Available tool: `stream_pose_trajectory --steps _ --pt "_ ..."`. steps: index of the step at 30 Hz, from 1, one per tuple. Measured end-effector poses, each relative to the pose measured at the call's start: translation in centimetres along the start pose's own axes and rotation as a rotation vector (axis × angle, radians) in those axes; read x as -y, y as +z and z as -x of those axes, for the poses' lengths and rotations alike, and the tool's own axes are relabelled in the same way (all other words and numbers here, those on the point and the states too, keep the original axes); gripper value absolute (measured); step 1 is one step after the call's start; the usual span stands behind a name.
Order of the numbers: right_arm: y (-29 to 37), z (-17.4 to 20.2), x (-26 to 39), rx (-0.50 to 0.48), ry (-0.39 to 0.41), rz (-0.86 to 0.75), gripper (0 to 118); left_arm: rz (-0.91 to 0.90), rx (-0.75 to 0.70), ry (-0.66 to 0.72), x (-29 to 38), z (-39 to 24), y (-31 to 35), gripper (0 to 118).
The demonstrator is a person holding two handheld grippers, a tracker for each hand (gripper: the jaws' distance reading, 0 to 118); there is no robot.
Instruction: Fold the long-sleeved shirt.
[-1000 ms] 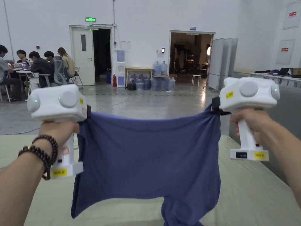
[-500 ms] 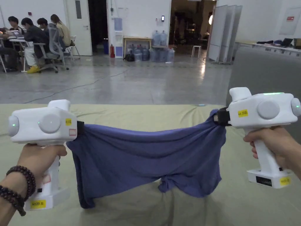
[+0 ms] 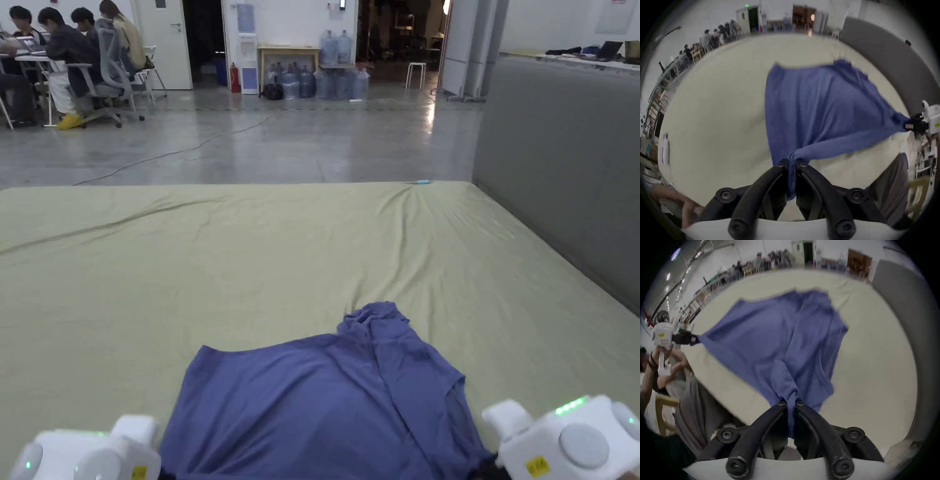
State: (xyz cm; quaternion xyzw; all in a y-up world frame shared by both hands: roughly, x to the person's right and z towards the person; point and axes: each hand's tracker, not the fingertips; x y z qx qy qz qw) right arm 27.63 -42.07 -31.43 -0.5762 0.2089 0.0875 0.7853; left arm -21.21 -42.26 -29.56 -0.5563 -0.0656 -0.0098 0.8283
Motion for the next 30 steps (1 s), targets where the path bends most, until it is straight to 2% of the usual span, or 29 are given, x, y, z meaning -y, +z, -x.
stream_pose_trajectory --steps 4,6,9,10,11,12,13,14,19,20,21,22,23,24,25,26,30 --pt "-1.6 1.4 2.6 -0.054 0.064 0.162 0 0.121 -0.018 -0.038 3.3 0.5 -1.2 0" --pt "-1.8 1.9 2.7 -0.049 0.091 0.159 0 0.1 -0.006 -0.031 3.9 0.6 -0.9 0" --pt "-1.7 1.7 1.8 -0.021 0.066 0.133 2 0.056 -0.003 0.009 3.0 0.9 -0.1 0" --pt "-1.5 1.5 1.4 -0.01 0.035 0.104 10 0.031 0.001 0.026 2.7 1.3 -0.3 3" --pt "-1.1 1.2 1.2 -0.001 0.012 0.068 30 -0.007 0.011 0.046 2.4 1.5 0.0 15" --pt "-0.4 1.1 1.1 0.006 0.004 0.043 61 -0.039 0.023 0.052 2.0 1.8 0.5 43" --pt "0.0 0.9 1.1 -0.004 -0.011 0.024 97 -0.048 0.04 0.052 1.8 2.1 0.8 94" --pt "0.8 0.6 1.1 0.004 -0.021 -0.001 104 -0.042 0.063 0.054 1.8 2.2 1.2 117" --pt "4.4 -0.5 0.1 0.022 -0.115 -0.114 104 -0.085 0.113 0.129 0.8 2.6 4.6 116" --pt "4.8 -0.8 -0.3 0.029 -0.136 -0.126 100 -0.091 0.11 0.141 0.5 2.8 5.0 112" --pt "5.3 -1.0 -0.6 0.036 -0.165 -0.149 83 -0.121 0.092 0.17 0.1 3.0 5.6 100" --pt "5.8 -1.1 -0.9 0.038 -0.178 -0.183 28 -0.159 0.081 0.18 0.1 2.7 6.3 65" --pt "6.1 -1.1 -1.2 0.04 -0.171 -0.199 0 -0.188 0.077 0.18 -0.1 2.7 6.6 25" --pt "5.8 -1.2 -1.7 0.054 -0.169 -0.203 0 -0.206 0.063 0.18 -0.5 2.7 6.9 0" --pt "5.8 -1.2 -2.0 0.142 -0.155 -0.209 0 -0.212 0.037 0.169 -1.0 2.4 6.8 0" --pt "5.4 -0.8 -2.4 0.111 -0.154 -0.207 0 -0.236 0.015 0.161 -1.1 2.3 6.8 0" --pt "3.4 -0.7 -5.1 0.085 -0.132 -0.182 0 -0.245 0.044 0.133 -3.6 1.1 5.9 0"
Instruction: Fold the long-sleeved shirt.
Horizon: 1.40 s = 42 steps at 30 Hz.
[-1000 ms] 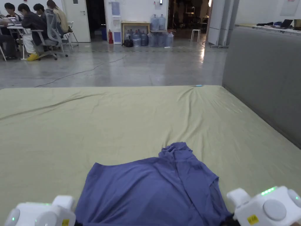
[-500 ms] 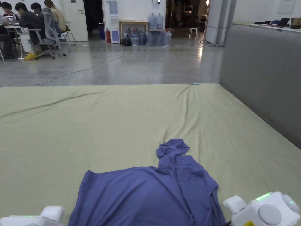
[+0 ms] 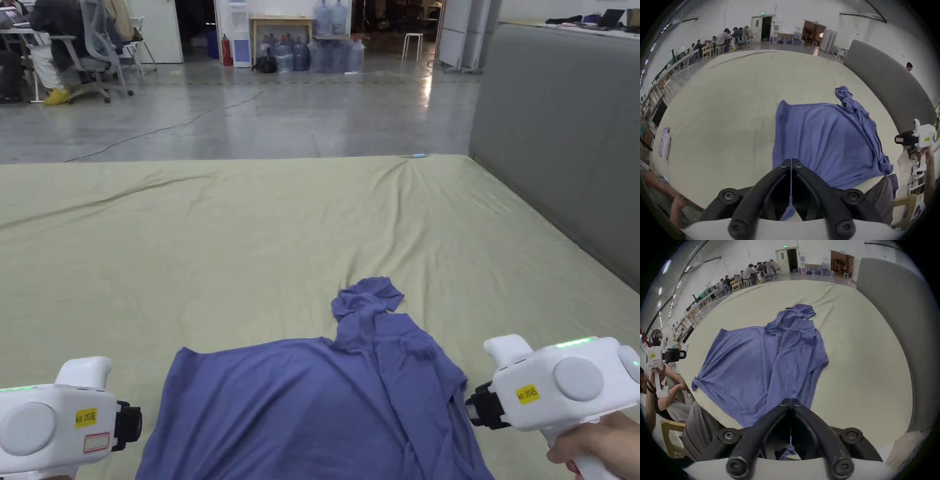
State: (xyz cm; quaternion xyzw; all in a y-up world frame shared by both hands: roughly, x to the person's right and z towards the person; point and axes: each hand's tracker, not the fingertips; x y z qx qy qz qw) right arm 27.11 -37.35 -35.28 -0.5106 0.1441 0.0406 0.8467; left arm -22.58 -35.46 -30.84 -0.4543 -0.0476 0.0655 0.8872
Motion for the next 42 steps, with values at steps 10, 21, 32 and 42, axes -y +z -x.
stream_pose_trajectory --steps 10,21,32,42 --pt "-10.3 -1.9 -18.7 0.03 0.005 -0.03 0 -0.038 -0.008 -0.073 -9.0 -2.3 -8.2 0" --pt "-26.6 -4.3 -34.1 0.139 -0.121 0.063 96 -0.085 -0.024 0.036 -9.5 -0.9 -12.9 0" --pt "-23.1 -3.7 -32.1 0.179 -0.136 -0.01 9 -0.087 -0.028 0.041 -8.9 -0.6 -11.4 0" --pt "-1.3 0.5 -17.7 -0.016 0.074 -0.191 9 -0.134 0.016 -0.005 -7.1 -3.0 -4.8 0"
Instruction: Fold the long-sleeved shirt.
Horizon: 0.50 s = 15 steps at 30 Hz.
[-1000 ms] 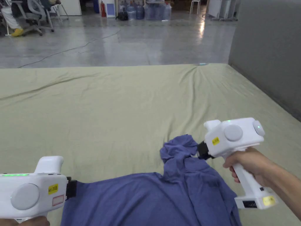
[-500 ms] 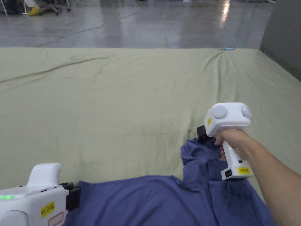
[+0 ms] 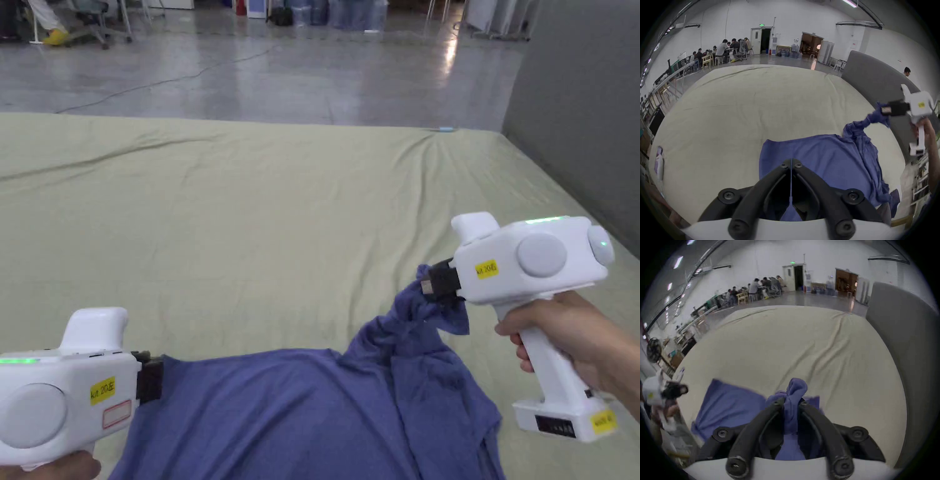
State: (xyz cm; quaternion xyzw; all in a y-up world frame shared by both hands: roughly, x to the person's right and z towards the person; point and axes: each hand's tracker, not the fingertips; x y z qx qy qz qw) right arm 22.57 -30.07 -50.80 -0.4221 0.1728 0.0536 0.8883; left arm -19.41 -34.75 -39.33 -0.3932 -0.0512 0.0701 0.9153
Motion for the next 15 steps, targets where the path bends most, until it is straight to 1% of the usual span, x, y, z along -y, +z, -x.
stream_pose_trajectory --steps 2,3,5,7,8,10,12,13,14,15 --pt "2.2 1.0 3.3 -0.018 0.009 0.01 9 -0.007 0.008 -0.017 0.5 -0.9 1.5 0" --pt "2.6 1.5 4.9 -0.034 0.01 0.043 9 -0.011 0.01 -0.024 0.7 -1.3 2.1 0" --pt "2.0 2.1 8.0 -0.046 -0.014 0.088 9 -0.023 0.028 -0.033 1.2 -1.9 3.3 0" --pt "0.7 2.7 11.1 -0.049 -0.032 0.165 11 -0.023 0.046 -0.03 1.5 -2.3 4.3 0" --pt "-0.7 3.0 12.8 -0.033 -0.04 0.192 11 -0.024 0.055 -0.034 1.6 -2.7 4.8 0" --pt "-2.8 3.2 14.8 -0.012 -0.054 0.251 11 -0.027 0.059 -0.039 1.9 -3.1 5.6 0" --pt "-4.1 3.4 16.0 -0.013 -0.091 0.29 11 -0.029 0.067 -0.046 2.2 -3.5 6.4 0" --pt "-4.2 3.4 16.1 -0.026 -0.099 0.307 14 -0.029 0.071 -0.05 2.3 -3.6 6.7 0" --pt "-3.9 3.5 16.1 -0.028 -0.097 0.312 23 -0.029 0.072 -0.054 2.4 -3.7 7.1 0" --pt "-3.1 3.7 16.1 -0.029 -0.09 0.301 35 -0.029 0.07 -0.061 2.5 -3.8 7.3 0"
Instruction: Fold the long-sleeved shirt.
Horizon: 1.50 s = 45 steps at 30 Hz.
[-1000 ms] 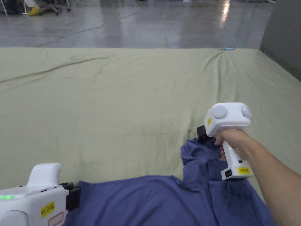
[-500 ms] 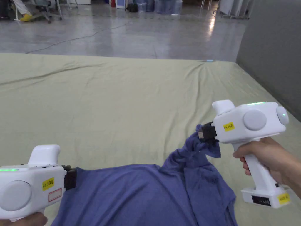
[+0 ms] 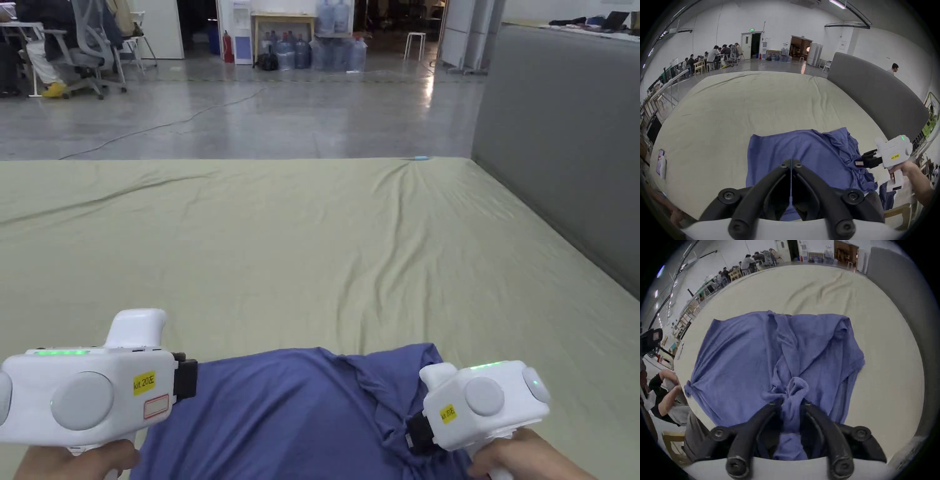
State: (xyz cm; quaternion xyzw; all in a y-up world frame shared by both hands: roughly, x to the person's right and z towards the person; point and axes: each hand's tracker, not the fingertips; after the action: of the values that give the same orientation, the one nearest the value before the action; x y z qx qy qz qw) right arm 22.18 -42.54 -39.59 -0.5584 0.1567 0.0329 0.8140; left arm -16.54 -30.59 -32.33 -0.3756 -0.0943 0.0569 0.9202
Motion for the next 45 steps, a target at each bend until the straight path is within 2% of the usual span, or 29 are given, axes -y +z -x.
stream_pose_trajectory --steps 3,4,5,8,9,10,11,12,13,17,20,21,22,23,24,25,28,33,34,35,36,38,41,44,45 --pt "3.7 0.4 0.2 0.063 0.044 -0.101 54 -0.003 -0.006 -0.004 0.3 0.1 0.6 0" --pt "5.1 0.3 0.3 0.079 0.052 -0.15 81 -0.001 -0.004 0.003 0.4 0.2 0.7 0" --pt "6.5 0.4 0.6 0.081 0.057 -0.191 92 0.0 0.0 0.01 0.5 0.3 0.8 0" --pt "9.0 -0.2 0.3 0.097 0.013 -0.214 91 0.006 0.003 0.026 1.0 0.4 0.8 0" --pt "9.3 -0.6 0.2 0.101 -0.008 -0.216 88 0.011 0.0 0.029 1.3 0.5 0.7 0" --pt "9.6 -1.0 0.2 0.094 -0.013 -0.225 63 0.019 -0.001 0.038 1.5 0.6 0.7 0" --pt "9.6 -1.2 0.2 0.084 -0.013 -0.229 23 0.031 0.004 0.052 1.7 0.7 0.6 0" --pt "9.2 -1.4 0.1 0.084 -0.023 -0.225 0 0.044 0.018 0.064 1.7 0.8 0.5 0" --pt "9.0 -1.6 -0.1 0.091 -0.052 -0.221 0 0.042 0.021 0.075 1.7 1.0 0.5 0" --pt "8.2 -2.0 -0.6 0.069 -0.062 -0.214 0 0.037 0.012 0.085 0.3 2.1 -0.7 0" --pt "7.5 -2.1 -1.5 0.064 -0.068 -0.208 0 0.005 0.038 0.204 -2.1 4.6 -2.7 0" --pt "7.0 -2.4 -1.7 0.064 -0.06 -0.205 0 0.021 0.029 0.219 -3.2 5.7 -4.0 15" --pt "6.7 -2.4 -2.1 0.068 -0.049 -0.201 0 0.036 0.008 0.224 -4.1 6.7 -5.3 53" --pt "6.4 -2.4 -2.4 0.074 -0.042 -0.197 0 0.06 -0.036 0.22 -4.8 7.3 -6.7 84" --pt "6.0 -2.3 -2.7 0.081 -0.031 -0.19 0 0.09 -0.103 0.212 -5.6 8.2 -8.6 104" --pt "5.5 -2.7 -2.9 0.085 -0.022 -0.181 0 0.109 -0.155 0.201 -6.0 9.0 -10.5 107" --pt "4.3 -2.7 -3.6 0.087 -0.015 -0.16 0 0.165 -0.246 0.171 -6.6 10.6 -15.2 106" --pt "2.0 -3.6 -4.4 0.079 -0.021 -0.112 0 0.326 -0.221 0.193 -5.2 12.2 -22.0 104" --pt "1.7 -3.7 -4.6 0.083 -0.02 -0.106 0 0.327 -0.22 0.196 -5.0 12.2 -22.6 99" --pt "1.2 -3.8 -4.9 0.09 -0.021 -0.1 0 0.332 -0.223 0.2 -4.7 11.9 -22.9 91" --pt "0.8 -3.8 -5.2 0.096 -0.023 -0.094 0 0.344 -0.228 0.202 -4.6 11.7 -23.2 77" --pt "0.2 -4.2 -6.1 0.101 -0.025 -0.087 0 0.368 -0.209 0.188 -4.2 10.9 -23.4 3" --pt "-0.5 -4.7 -8.3 0.101 -0.039 -0.111 0 0.323 -0.196 0.119 -4.2 10.0 -22.6 0" --pt "-1.3 -5.7 -11.9 0.116 -0.08 -0.176 1 0.317 -0.174 0.141 -4.6 10.7 -22.2 0" --pt "-1.6 -6.4 -13.2 0.124 -0.115 -0.185 17 0.305 -0.172 0.162 -4.9 10.8 -21.7 0"
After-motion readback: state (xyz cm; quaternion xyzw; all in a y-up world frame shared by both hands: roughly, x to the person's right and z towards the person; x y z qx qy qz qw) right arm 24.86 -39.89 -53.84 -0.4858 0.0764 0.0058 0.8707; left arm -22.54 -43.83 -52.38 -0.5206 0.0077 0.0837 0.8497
